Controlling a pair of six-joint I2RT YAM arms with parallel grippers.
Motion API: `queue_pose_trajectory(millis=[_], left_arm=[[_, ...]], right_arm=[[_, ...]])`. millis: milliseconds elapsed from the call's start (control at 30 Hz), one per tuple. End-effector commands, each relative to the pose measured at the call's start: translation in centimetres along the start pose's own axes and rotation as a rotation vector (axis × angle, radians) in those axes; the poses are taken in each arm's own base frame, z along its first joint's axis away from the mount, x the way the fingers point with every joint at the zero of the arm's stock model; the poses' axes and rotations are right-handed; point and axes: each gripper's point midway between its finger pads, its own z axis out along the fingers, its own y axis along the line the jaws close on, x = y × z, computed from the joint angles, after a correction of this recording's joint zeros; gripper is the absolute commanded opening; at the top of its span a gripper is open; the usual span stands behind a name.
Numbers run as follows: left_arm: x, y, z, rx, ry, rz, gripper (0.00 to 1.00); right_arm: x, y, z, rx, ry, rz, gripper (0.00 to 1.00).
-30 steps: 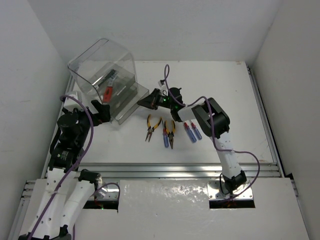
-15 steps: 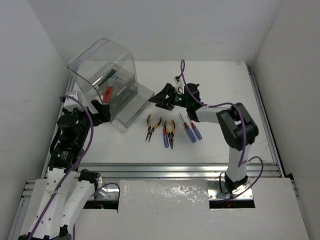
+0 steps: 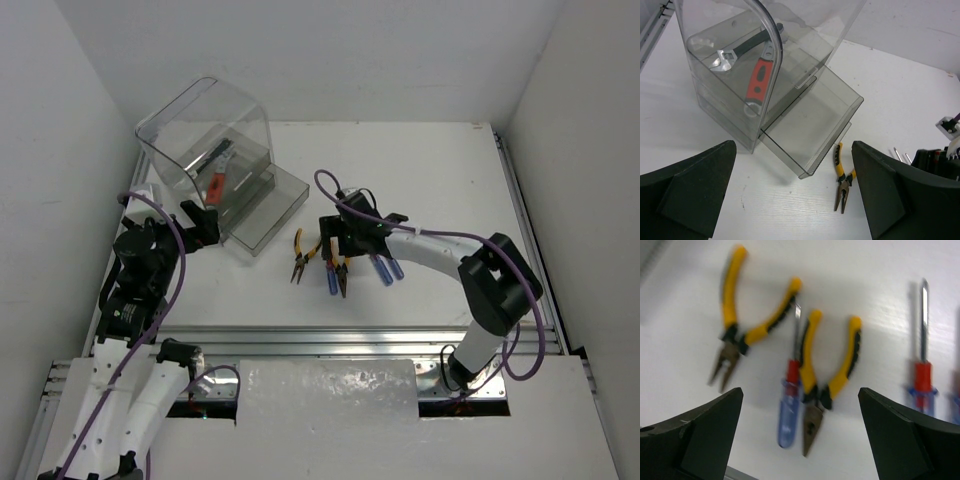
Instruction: Sort the tools into containers
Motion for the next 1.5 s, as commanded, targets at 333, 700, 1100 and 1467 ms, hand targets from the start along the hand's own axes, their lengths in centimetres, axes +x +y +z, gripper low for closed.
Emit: queue_pose_trajectory(millis=[333,700,1100,1467], left_arm=[[-0.8,-0.9,0.1,0.040,-0.019,0.004,0.98],[-0.7,-1.1,0.0,0.050,-0.017,0.007,0.99],[-0.6,-1.4,0.2,0.066,-0.007,0.003,0.99],[4.2,-8.5,1.7,0.402,0.188,-0.245,1.00]], right_arm=[[3.2,-2.1,-0.7,0.129,0.115,-0.120,0.53],[5.4,-1.6,2.0,0.172,0.217,-0.133,0.51],[8.7,-3.7,3.1,0.227,0.282,-0.123,0.24],[3.4,-3.6,-1.2,0.141,-0.032,-0.139,0.00]])
